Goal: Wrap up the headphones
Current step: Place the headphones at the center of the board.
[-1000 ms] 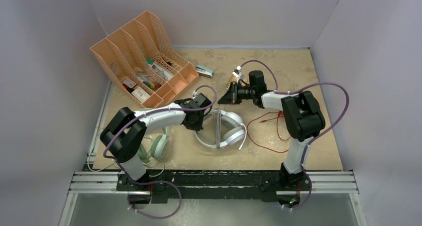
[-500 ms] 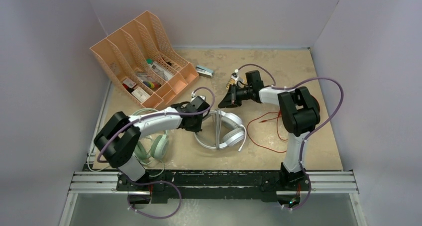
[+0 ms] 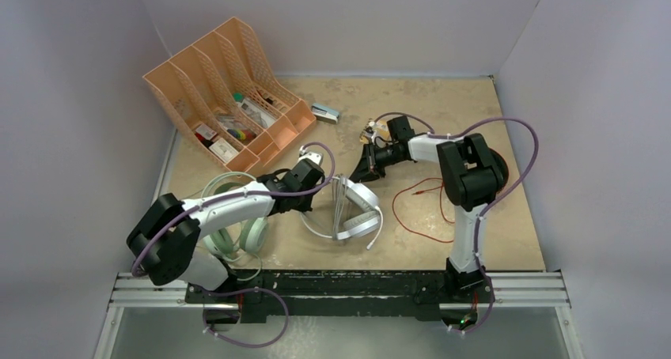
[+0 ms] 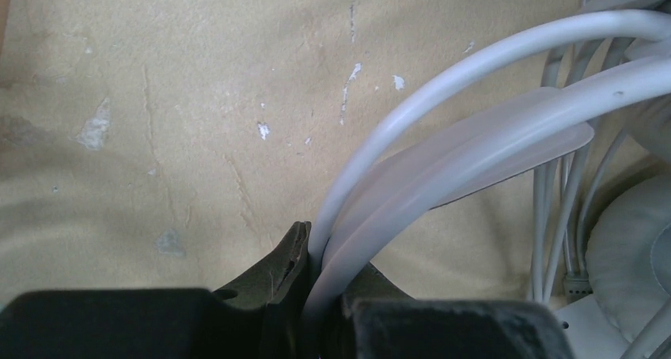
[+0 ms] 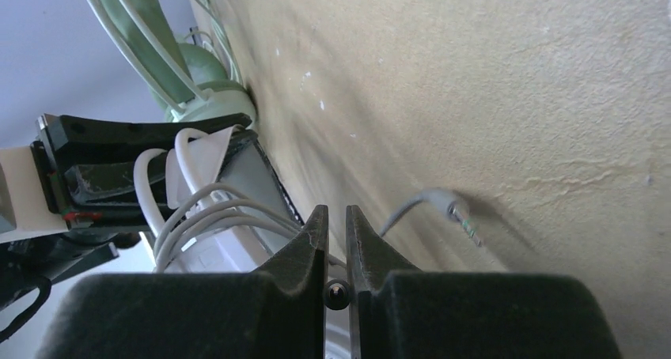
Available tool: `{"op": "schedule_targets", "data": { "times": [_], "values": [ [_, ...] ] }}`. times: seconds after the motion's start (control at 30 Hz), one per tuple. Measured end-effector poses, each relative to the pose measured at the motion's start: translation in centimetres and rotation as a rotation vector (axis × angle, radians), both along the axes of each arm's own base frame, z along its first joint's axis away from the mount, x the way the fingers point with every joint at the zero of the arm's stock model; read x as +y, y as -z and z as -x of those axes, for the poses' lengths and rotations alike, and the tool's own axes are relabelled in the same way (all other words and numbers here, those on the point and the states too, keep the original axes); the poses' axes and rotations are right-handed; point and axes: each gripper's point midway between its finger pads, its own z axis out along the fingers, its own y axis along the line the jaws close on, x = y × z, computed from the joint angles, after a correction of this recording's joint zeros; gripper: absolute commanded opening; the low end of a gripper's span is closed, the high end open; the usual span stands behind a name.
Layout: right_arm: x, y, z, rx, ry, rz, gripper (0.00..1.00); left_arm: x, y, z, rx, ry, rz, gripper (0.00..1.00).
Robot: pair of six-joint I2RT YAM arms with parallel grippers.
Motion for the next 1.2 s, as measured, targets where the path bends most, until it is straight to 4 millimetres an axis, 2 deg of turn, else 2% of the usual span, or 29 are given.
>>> {"op": "schedule_targets", "data": {
  "times": [0.13, 0.3, 0.5, 0.67, 0.77, 0.9, 0.93, 1.03, 1.2],
  "values": [
    [0.2, 1.4, 0.5, 0.050, -0.028, 0.010, 0.15, -0.5, 0.1, -0.4, -0.011, 0.000, 0.013, 0.00],
    [-0.2, 1.9, 1.0, 0.078, -0.032, 0.048, 0.46, -0.7, 0.7, -0.6, 0.001, -0.003, 0.003, 0.00],
    [-0.6, 1.2, -0.5, 0.017, -0.029, 0.117, 0.71, -1.1, 1.4, -0.9, 0.039, -0.021, -0.021, 0.01],
    [-2.5, 0.8, -1.9, -0.071, 0.002, 0.259, 0.85, -1.0, 1.8, -0.7, 0.058, -0.040, -0.027, 0.16],
    [-4.9, 0.3, -2.8, -0.135, 0.041, 0.372, 0.92, -0.9, 1.8, -0.6, 0.062, -0.047, -0.026, 0.30],
    [-8.5, -1.3, -4.4, -0.226, 0.118, 0.502, 0.99, -1.1, 1.5, -0.7, 0.061, -0.049, -0.024, 0.41],
    [-9.4, -1.8, -4.8, -0.252, 0.139, 0.534, 0.99, -1.2, 1.3, -0.8, 0.057, -0.049, -0.021, 0.42],
    [-11.4, -3.1, -5.4, -0.305, 0.182, 0.608, 0.99, -1.3, 0.6, -1.3, 0.041, -0.054, -0.023, 0.58],
    [-13.1, -5.1, -5.7, -0.385, 0.216, 0.688, 0.99, -1.6, -1.2, -2.3, 0.002, -0.066, -0.018, 0.69]
  ]
}}
